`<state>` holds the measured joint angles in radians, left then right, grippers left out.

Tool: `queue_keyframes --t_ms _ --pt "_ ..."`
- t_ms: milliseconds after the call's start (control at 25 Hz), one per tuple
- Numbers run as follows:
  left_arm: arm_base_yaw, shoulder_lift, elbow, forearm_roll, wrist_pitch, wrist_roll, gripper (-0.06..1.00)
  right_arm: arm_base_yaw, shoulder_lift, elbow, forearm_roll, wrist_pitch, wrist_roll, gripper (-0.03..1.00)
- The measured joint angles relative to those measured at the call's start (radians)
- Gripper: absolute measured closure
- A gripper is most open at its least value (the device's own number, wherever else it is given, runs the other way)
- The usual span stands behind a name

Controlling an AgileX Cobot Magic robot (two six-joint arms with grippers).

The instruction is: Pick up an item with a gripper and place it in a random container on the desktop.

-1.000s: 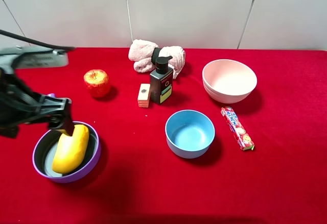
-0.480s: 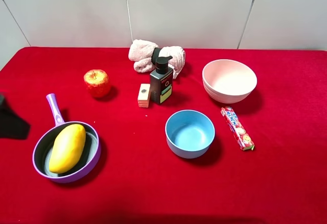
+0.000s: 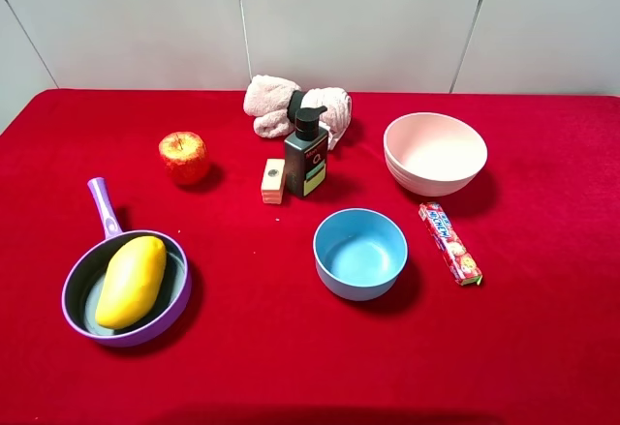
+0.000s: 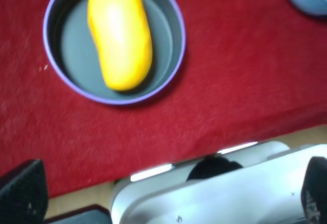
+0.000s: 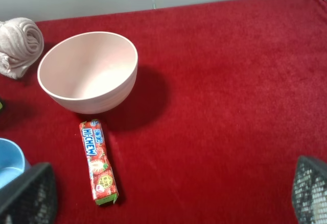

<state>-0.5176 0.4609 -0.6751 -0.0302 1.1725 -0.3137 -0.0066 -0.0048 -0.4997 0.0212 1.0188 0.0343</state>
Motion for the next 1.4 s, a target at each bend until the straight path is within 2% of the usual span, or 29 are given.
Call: queue_keyframes --t_ms 200,320,760,960,1200,1400 --pt "0.008 -0.109 0.0 -0.004 0.0 0.071 -0.05 0.0 0.0 0.0 0.0 0.0 0.0 0.28" --pt "0.055 -0.179 0.0 -0.01 0.0 0.131 -0.05 0.0 0.0 0.0 0.0 0.0 0.0 0.28" --pt "0.421 -0.376 0.001 -0.018 -0.001 0.419 -0.05 0.0 0.0 0.0 0.0 0.0 0.0 0.28" --pt "0.537 -0.437 0.036 -0.022 -0.004 0.463 -0.05 0.0 0.0 0.0 0.0 0.0 0.0 0.28" --pt "0.559 -0.466 0.171 -0.059 -0.089 0.489 -0.05 0.0 0.0 0.0 0.0 0.0 0.0 0.28" --pt "0.559 -0.466 0.179 -0.08 -0.1 0.514 -0.05 0.0 0.0 0.0 0.0 0.0 0.0 0.28"
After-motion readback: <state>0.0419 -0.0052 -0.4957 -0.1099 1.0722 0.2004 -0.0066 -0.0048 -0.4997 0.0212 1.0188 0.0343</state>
